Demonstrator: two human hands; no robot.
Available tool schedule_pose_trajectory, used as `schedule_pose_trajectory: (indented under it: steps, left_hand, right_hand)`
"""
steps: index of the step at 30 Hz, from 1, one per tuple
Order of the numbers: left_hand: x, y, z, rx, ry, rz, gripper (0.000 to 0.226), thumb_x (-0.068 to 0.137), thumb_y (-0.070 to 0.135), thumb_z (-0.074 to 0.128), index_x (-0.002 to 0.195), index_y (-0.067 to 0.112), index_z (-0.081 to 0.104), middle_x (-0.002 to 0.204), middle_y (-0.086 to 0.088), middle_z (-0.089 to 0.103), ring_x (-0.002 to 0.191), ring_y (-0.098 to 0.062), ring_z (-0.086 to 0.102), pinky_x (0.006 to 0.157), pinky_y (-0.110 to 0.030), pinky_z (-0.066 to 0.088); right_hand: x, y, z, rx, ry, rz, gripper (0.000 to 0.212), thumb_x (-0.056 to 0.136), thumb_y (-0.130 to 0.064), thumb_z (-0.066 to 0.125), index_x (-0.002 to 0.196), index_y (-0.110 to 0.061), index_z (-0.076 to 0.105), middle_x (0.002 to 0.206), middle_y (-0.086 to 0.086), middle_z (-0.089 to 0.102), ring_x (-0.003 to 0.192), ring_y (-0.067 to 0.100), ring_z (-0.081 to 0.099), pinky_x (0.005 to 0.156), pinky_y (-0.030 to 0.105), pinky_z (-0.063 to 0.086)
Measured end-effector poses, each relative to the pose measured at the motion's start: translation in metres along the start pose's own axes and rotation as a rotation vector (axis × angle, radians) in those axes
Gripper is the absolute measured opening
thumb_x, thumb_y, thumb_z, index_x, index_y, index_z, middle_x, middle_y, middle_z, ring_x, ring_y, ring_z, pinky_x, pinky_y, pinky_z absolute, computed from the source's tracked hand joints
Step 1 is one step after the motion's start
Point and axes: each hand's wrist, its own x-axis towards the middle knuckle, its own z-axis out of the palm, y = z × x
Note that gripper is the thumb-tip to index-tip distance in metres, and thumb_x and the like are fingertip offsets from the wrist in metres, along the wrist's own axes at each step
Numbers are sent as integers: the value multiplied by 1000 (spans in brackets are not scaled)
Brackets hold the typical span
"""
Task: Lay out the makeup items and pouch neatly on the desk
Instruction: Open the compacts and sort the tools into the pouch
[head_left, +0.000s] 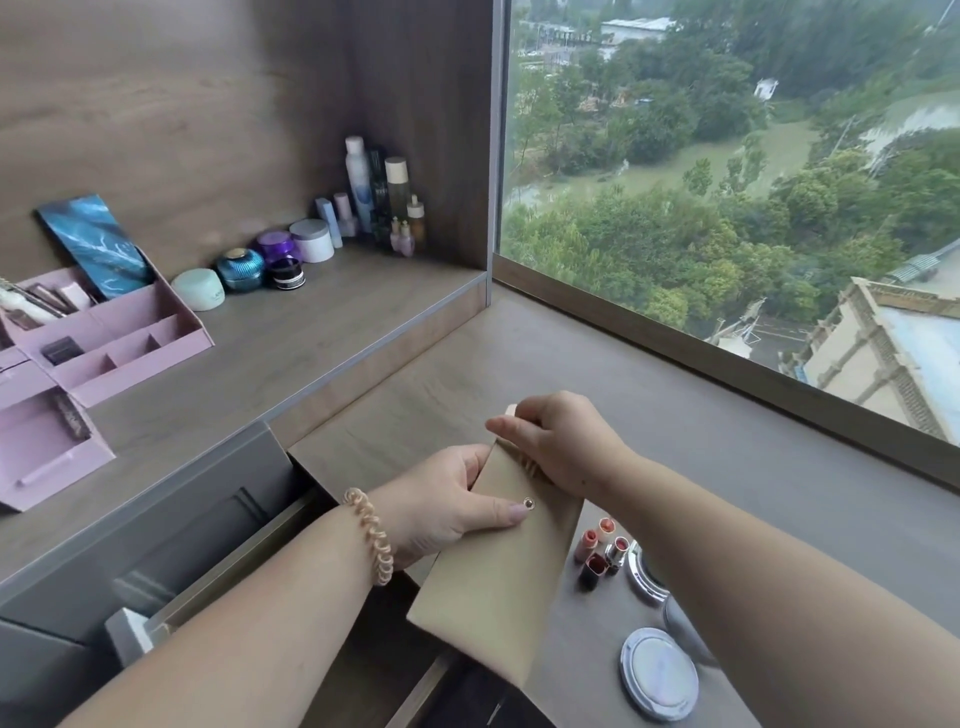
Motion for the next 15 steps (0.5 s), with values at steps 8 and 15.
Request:
schedule_pose_trajectory:
  steps: [8,15]
  left_hand:
    - [1,-8,1,65,-73,-45,38,72,4,70,108,7,60,96,-11,70,86,-24,68,75,-36,55]
    - [4,-6,5,45,-64,-50,38,71,2,67,108,5,60,91,-11,71,80,-24,67,73,-35,55]
  right_hand:
    - [-4,5,-15,-87,38,-57,50,90,-44,57,54,-14,39,49,0,35,48,15,31,50,30,31]
    - [-4,20,-30,-4,161,-64,61,88,-61,39,65,-6,54,60,11,56,58,24,52,58,35,41]
